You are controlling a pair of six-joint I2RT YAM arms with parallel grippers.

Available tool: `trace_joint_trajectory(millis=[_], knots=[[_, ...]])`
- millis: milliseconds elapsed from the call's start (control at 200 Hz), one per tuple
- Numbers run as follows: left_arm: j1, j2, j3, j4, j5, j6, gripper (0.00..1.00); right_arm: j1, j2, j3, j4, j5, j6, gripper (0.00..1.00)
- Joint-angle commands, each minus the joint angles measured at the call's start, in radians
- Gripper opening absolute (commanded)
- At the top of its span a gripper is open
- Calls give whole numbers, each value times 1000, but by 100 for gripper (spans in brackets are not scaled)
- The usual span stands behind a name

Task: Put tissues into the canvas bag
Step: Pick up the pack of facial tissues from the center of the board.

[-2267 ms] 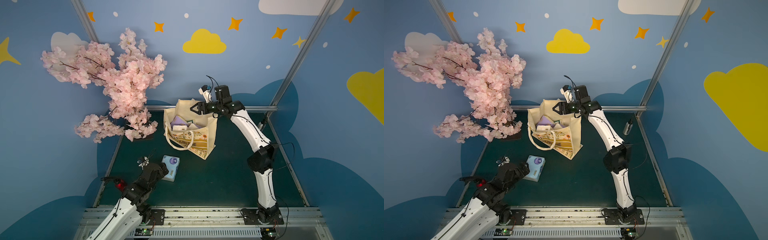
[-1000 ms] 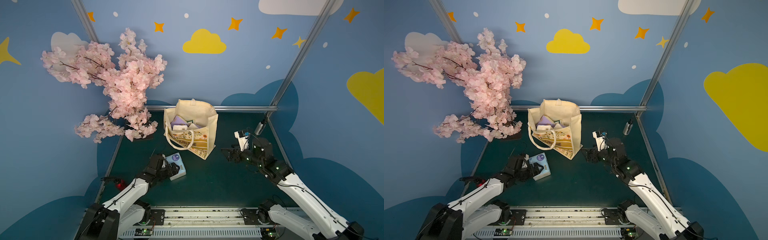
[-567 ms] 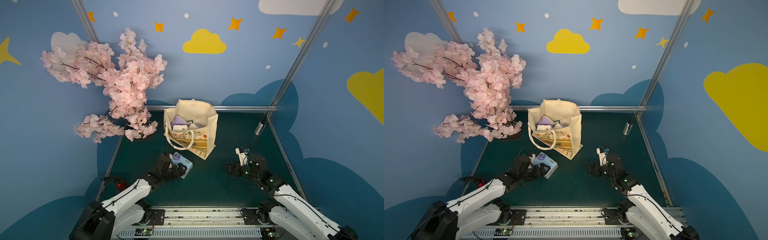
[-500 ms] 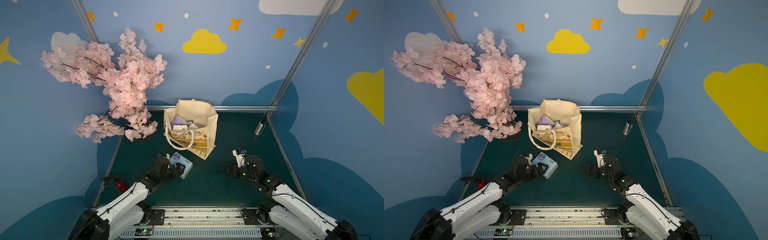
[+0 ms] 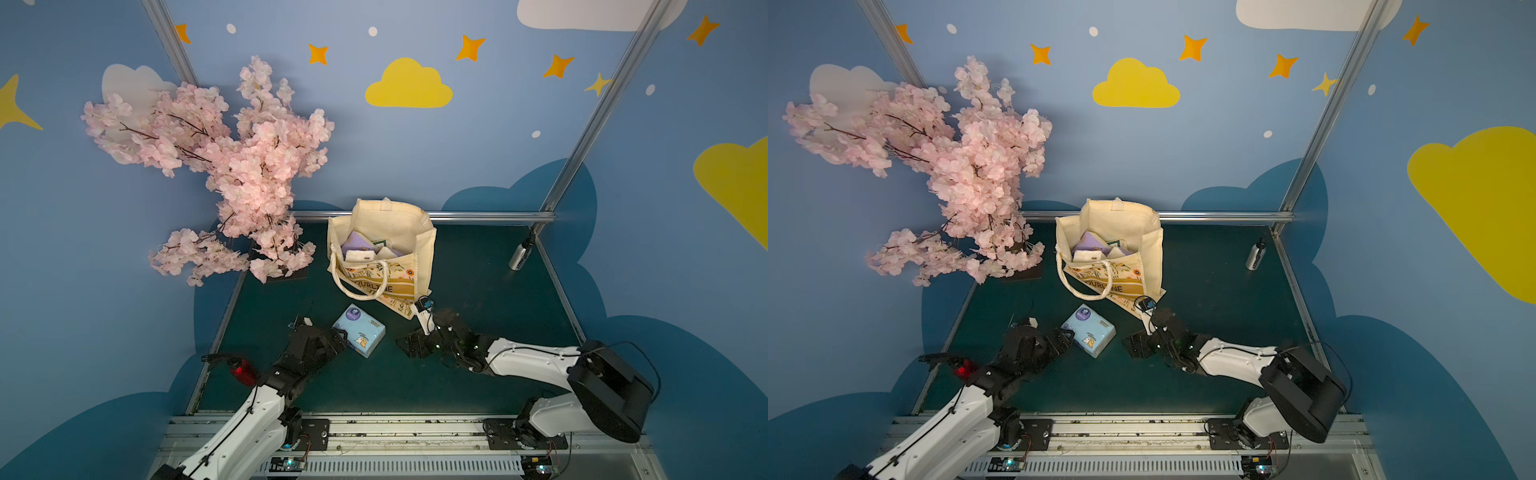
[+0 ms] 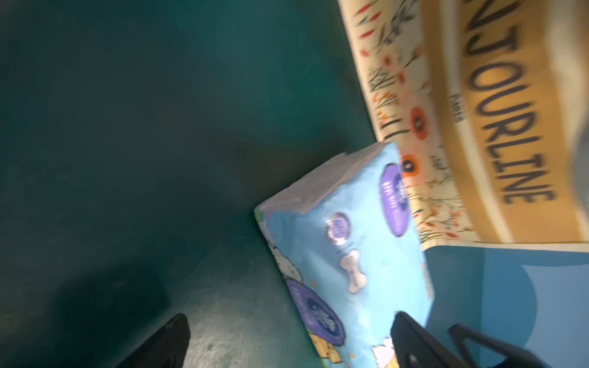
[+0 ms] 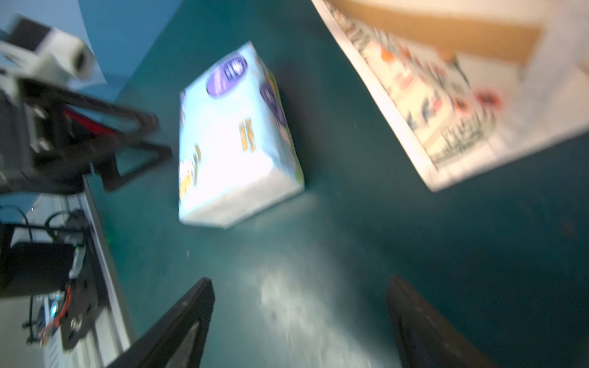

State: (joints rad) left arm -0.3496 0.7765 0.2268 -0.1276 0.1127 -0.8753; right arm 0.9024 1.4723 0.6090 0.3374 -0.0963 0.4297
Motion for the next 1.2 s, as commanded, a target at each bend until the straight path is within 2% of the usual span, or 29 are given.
trace_joint_trajectory(millis=[0,270,541,671,891,1066,1196], knots=[[13,81,33,87,65,17,99,1,83,57,124,10,0,88],[25,136,46,128,60,34,100,3,292,217,192,-94,37,88],[40,247,59,218,158,33,100,40,402,298,181,-140,51,85],[40,288,82,229,203,40,99,53,419,295,189,-170,92,73],[38,317,123,221,266,56,99,101,355,224,209,-162,135,57],[23,336,134,259,373,65,99,165,255,139,190,-111,160,56],[11,302,124,236,368,72,99,185,161,73,125,-18,195,58]])
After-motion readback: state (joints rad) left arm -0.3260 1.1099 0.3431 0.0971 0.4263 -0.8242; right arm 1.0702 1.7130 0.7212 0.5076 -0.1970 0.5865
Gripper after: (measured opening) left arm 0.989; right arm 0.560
